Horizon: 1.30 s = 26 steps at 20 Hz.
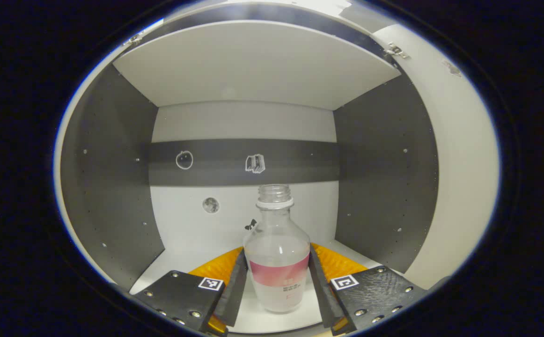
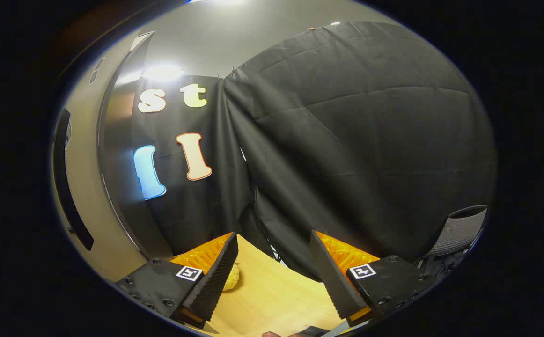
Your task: Grasp the bottle in the cabinet with the left hand and place it on the coaster, then close the right door with the right hand and the left door with the left hand.
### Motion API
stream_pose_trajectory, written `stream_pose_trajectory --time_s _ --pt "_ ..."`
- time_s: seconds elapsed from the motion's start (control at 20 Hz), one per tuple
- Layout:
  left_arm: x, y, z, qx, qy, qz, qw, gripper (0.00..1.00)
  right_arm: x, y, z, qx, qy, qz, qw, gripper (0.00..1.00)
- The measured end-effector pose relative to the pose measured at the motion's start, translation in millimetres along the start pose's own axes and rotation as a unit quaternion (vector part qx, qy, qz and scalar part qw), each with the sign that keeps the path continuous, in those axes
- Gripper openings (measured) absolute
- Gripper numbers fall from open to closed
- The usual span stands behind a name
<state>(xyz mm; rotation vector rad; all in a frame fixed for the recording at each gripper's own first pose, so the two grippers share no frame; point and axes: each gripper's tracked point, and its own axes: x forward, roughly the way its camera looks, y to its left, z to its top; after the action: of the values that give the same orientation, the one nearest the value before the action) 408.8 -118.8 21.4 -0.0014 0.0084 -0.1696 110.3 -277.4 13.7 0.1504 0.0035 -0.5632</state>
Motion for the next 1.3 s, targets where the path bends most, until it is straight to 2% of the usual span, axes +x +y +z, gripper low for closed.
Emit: stream_pose_trajectory --time_s 0.25,0.55,0.6,0.65,0.8,0.85,0.9,1.3 --pt "-32 5 14 -0.013 -0.018 -0.011 1.000 0.68 -3 1 -4 -0.001 0.005 -0.001 1.000 0.98" --pt "-78 9 10 -0.027 -0.016 -0.031 0.999 0.68 -28 3 -5 -0.008 0.005 0.012 1.000 0.98" --pt "-86 9 9 -0.027 -0.017 -0.034 0.999 0.68 -31 6 -4 -0.010 0.006 0.015 1.000 0.92" --pt "-95 10 7 -0.025 -0.018 -0.037 0.999 0.68 -35 7 -6 -0.010 0.008 0.018 1.000 0.98" --pt "-122 10 0 -0.017 -0.011 -0.041 0.999 0.67 -48 11 -7 -0.008 0.014 0.025 1.000 0.98" --pt "-131 10 -3 -0.013 -0.010 -0.043 0.999 0.67 -52 13 -7 -0.009 0.014 0.028 0.999 0.92" --pt "-140 9 -4 -0.009 -0.009 -0.044 0.999 0.68 -57 16 -6 -0.011 0.014 0.030 0.999 0.98" --pt "-211 -4 -71 -0.002 0.018 -0.051 0.999 0.68 -95 19 -12 -0.025 0.023 0.052 0.998 0.98"
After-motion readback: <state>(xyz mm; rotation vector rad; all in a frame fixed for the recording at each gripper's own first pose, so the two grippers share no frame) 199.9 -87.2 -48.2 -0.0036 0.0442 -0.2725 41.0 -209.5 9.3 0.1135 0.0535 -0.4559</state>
